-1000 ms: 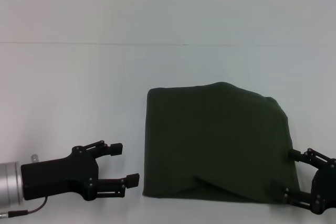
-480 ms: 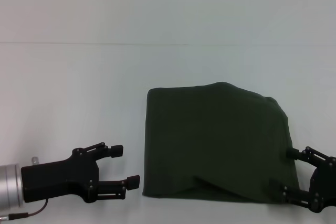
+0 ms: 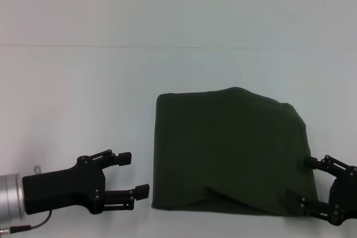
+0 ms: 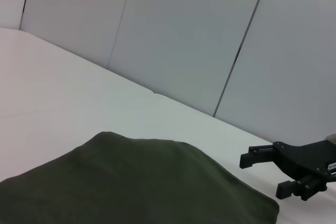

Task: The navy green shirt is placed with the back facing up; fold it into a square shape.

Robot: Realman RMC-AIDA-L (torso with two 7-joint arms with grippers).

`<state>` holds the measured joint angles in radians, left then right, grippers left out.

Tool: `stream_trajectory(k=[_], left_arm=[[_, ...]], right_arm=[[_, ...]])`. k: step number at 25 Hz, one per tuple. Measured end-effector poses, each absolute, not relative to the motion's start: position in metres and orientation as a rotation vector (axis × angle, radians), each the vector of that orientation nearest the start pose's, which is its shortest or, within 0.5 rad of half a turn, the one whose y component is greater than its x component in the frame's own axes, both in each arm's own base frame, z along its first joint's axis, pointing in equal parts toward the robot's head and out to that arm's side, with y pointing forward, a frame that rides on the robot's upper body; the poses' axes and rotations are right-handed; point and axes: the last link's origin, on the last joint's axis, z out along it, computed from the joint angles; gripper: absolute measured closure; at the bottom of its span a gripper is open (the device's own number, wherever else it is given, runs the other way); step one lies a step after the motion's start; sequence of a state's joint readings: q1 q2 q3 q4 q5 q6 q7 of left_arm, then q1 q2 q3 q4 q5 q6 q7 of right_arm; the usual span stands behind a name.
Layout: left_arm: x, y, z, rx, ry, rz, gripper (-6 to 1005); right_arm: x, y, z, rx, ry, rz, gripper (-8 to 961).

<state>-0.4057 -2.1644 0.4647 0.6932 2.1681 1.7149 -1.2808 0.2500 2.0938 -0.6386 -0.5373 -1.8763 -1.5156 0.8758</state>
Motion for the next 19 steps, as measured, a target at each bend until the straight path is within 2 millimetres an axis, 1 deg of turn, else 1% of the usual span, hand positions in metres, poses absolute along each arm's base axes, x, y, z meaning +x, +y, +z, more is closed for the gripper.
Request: stream_trajectory(k=[19], left_arm=[[-0.2931,0.2692,-0.0125,-2.696,-0.728,-0.788,49]], right_arm=[[0.3407,0.2475,-0.0104,-2.493,0.454,0.652,65]])
